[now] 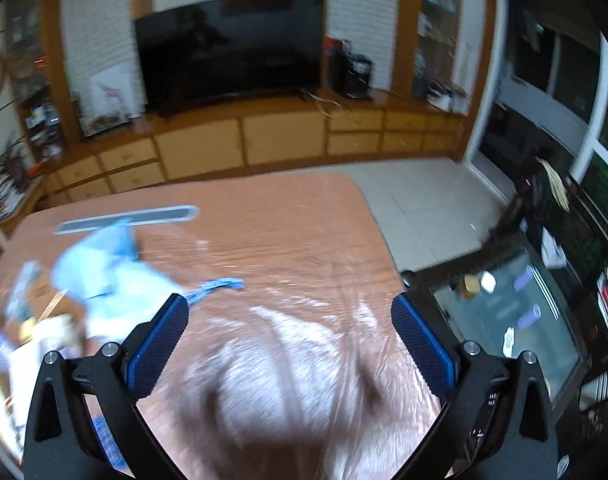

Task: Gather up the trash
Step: 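Grasp the yellow paper bag with the left tool while the right tool grasps the Naproxen medicine box, then carry the yellow bag and Naproxen box with both tools over the black trash bin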

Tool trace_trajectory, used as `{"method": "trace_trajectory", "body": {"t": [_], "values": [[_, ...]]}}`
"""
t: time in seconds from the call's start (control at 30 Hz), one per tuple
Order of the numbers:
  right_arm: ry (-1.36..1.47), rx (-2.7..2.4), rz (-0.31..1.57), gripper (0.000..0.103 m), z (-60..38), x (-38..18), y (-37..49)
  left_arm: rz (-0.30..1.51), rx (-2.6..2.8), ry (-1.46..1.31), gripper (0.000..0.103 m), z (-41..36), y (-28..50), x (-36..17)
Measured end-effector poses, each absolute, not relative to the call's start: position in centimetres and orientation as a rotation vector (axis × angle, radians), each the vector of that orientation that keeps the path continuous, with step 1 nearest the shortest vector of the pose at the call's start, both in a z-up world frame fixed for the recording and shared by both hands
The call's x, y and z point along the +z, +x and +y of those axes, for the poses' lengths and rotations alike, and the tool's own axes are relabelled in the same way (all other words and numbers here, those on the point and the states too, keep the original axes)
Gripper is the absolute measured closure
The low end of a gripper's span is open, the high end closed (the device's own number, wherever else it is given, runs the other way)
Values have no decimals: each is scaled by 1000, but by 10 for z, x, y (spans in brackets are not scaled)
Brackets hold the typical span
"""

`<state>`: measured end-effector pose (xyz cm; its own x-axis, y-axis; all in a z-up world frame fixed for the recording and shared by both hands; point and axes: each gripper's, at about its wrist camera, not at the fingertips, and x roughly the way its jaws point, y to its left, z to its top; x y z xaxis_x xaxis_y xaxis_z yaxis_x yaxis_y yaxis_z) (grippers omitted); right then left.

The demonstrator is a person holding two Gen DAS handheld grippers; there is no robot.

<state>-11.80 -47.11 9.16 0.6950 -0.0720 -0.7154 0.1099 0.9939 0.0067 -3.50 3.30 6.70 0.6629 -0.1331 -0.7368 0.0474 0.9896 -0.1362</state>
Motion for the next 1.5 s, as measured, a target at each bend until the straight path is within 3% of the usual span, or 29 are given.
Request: {"method": "trace_trajectory", "body": {"t": [0.17,0.43,0.9,0.97,1.1,1.23,1.5], "values": [[44,94,785,4,-434,108,-161,838,-269,-125,2,20,-79,85],[-77,323,889,4,-353,71,-204,938,-496,-108,2,-24,-150,66],[-150,343,971,4,-321,28,-183,1058,-512,-64,2,-49,-147,8],[-128,352,984,12,-321,25,-182,1046,-524,-54,7,-50,-150,10],[-117,353,973,22,-322,29,-189,1044,-583,-67,36,-52,-151,14],[-98,349,957,23,-328,35,-199,1024,-588,-63,43,-58,-153,17],[8,359,949,23,-351,45,-219,999,-592,-111,43,-50,-168,29]]}}
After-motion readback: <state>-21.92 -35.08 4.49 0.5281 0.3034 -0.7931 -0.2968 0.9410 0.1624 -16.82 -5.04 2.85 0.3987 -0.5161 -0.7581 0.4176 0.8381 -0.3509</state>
